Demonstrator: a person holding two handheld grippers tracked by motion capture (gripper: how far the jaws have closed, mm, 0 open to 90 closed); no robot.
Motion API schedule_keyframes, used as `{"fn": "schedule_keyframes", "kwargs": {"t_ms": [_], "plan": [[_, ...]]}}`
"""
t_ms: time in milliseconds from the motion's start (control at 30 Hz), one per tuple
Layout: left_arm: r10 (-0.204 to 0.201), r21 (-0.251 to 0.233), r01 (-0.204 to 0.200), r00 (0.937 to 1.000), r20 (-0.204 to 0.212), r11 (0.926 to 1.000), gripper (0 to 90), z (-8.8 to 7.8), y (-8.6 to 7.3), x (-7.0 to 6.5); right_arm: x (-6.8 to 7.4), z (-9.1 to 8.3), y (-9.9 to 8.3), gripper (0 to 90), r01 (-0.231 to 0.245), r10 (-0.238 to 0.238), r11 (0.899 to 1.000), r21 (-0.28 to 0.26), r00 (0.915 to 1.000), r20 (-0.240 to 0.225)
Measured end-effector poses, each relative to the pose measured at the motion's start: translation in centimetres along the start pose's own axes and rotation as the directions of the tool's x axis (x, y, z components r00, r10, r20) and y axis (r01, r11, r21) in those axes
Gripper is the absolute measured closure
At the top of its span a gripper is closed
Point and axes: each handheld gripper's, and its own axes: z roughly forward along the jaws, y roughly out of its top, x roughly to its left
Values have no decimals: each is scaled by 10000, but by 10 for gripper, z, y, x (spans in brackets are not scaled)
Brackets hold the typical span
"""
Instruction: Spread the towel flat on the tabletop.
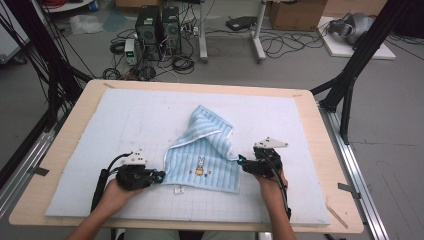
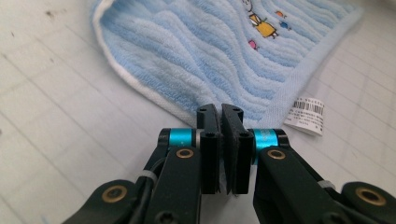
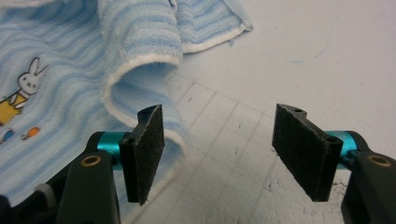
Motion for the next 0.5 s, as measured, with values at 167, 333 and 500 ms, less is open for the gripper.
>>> {"fn": "schedule_keyframes", "kwargs": {"t_ms": [167, 333, 500], "plan": [[-1, -27, 1, 10000, 84, 10000, 836, -10, -8, -4, 1, 1, 0, 342, 60, -60, 10000, 39, 10000, -16], [-395, -1031, 326, 9971, -648, 9941, 490, -16, 5, -1, 3, 3, 1, 373, 87, -85, 9999, 114, 9998, -203], [-492, -1884, 298, 9938, -994, 9816, 434, -12, 32, 8, 7, 5, 2, 393, 178, -172, 9998, 123, 9987, -476]]}}
